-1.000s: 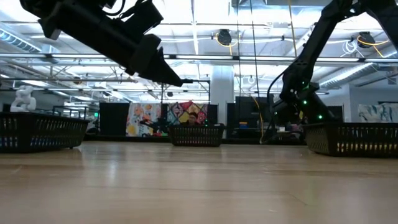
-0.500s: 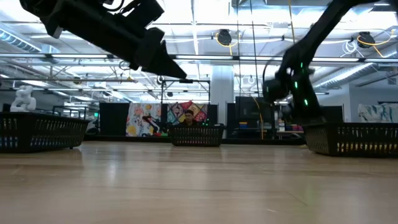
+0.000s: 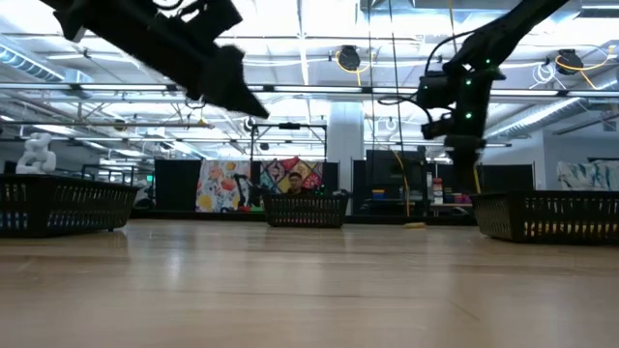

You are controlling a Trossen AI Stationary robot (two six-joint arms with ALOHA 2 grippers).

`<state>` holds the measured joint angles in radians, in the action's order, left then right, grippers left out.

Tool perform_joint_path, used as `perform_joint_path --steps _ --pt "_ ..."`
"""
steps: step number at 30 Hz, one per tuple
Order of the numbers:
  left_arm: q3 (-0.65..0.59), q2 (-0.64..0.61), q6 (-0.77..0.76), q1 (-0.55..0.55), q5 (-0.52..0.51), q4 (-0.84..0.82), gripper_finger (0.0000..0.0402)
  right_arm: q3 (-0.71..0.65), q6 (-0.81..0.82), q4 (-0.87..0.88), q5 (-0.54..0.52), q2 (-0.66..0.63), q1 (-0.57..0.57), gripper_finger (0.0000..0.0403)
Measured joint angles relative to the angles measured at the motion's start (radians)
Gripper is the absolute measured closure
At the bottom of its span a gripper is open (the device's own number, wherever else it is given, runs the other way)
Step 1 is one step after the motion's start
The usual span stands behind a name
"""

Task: Sort crayons
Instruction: Put the yellow crayon into the bottom right black bin

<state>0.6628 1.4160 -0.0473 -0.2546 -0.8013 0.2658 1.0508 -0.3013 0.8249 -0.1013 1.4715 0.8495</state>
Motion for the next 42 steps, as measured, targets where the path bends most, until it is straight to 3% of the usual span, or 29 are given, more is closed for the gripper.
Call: perform_joint_path --steps 4,9,14,18,23,33,38,42 --pt "-0.012 -0.009 -0.085 0.012 0.0 -0.101 0.0284 0.0 -0.152 -0.181 -0.001 0.033 -0.014 0.0203" --pt "-0.039 -0.008 -0.171 0.03 -0.016 -0.142 0.0284 0.0 -0.269 -0.271 0.011 0.077 -0.017 0.0205" --pt "-0.042 -0.008 -0.146 0.063 -0.028 -0.132 0.0284 0.0 -0.464 -0.226 0.199 0.115 -0.005 0.02" --pt "-0.042 -0.008 -0.098 0.094 -0.027 -0.105 0.0284 0.017 -0.54 -0.3 0.21 0.193 -0.022 0.0196" --pt "-0.042 -0.008 -0.069 0.132 0.015 -0.065 0.0284 0.187 -0.563 -0.34 0.257 0.357 -0.056 0.0197" --pt "-0.042 -0.008 -0.077 0.143 0.08 -0.055 0.0284 0.66 -0.756 -0.125 0.286 0.745 -0.07 0.0222" --pt "-0.042 -0.008 -0.078 0.143 0.095 -0.055 0.0284 0.824 -0.803 0.056 0.293 0.846 -0.065 0.0242" --pt "-0.042 -0.008 -0.077 0.143 0.095 -0.056 0.0284 0.851 -0.809 0.112 0.285 0.861 -0.064 0.028"
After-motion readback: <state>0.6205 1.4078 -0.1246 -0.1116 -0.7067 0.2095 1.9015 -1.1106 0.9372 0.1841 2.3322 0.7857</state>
